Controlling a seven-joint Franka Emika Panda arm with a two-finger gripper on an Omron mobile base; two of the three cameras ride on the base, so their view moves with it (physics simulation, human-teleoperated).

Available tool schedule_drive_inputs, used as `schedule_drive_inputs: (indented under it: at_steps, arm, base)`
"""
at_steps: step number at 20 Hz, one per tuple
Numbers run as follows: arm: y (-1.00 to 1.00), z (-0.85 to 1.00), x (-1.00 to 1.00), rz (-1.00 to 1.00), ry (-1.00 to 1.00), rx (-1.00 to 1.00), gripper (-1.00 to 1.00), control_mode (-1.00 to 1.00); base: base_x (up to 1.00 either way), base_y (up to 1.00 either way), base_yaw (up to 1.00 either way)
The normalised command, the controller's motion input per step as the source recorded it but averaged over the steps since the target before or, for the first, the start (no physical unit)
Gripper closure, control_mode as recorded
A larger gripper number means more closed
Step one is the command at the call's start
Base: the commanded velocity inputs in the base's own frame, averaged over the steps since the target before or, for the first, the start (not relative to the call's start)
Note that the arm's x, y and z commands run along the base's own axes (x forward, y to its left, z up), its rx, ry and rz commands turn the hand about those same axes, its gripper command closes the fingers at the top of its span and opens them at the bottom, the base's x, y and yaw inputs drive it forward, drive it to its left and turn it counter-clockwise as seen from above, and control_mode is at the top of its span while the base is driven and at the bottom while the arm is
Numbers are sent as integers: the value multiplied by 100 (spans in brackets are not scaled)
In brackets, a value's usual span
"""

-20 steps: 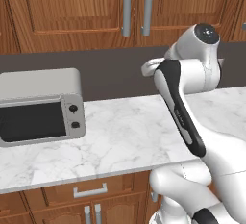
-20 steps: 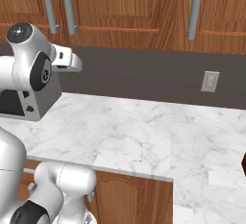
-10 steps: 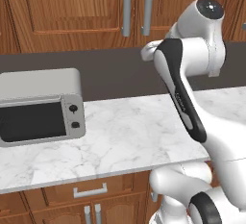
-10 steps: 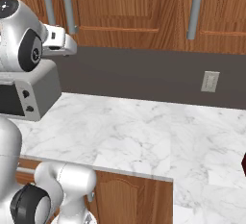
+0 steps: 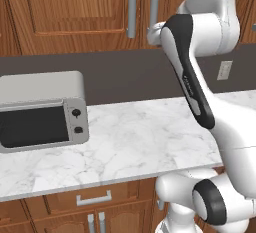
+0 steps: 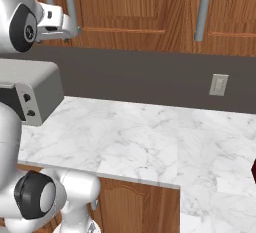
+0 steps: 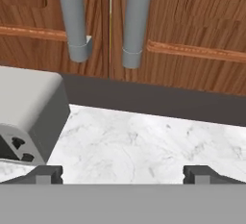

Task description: Move the mustard and oil and vinegar bottle from the cabinet to the dining counter.

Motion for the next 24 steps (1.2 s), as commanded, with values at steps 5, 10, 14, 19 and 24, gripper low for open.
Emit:
schedule_drive_inputs:
  at_steps: [5, 10, 14, 19, 24]
  arm:
    - [-3, 12, 0, 0, -11, -4, -100, -100]
    - [-4, 0, 2, 0, -27, -15, -100, -100]
    - [-11, 2, 11, 0, -26, -11, -100, -100]
    - [-10, 11, 32, 0, -7, 3, -100, -100]
    - [0, 25, 39, 0, 0, 16, -100, -100]
  base:
    - [0, 0, 0]
    - [0, 0, 0]
    - [0, 0, 0]
    - [0, 0, 0]
    - [0, 0, 0]
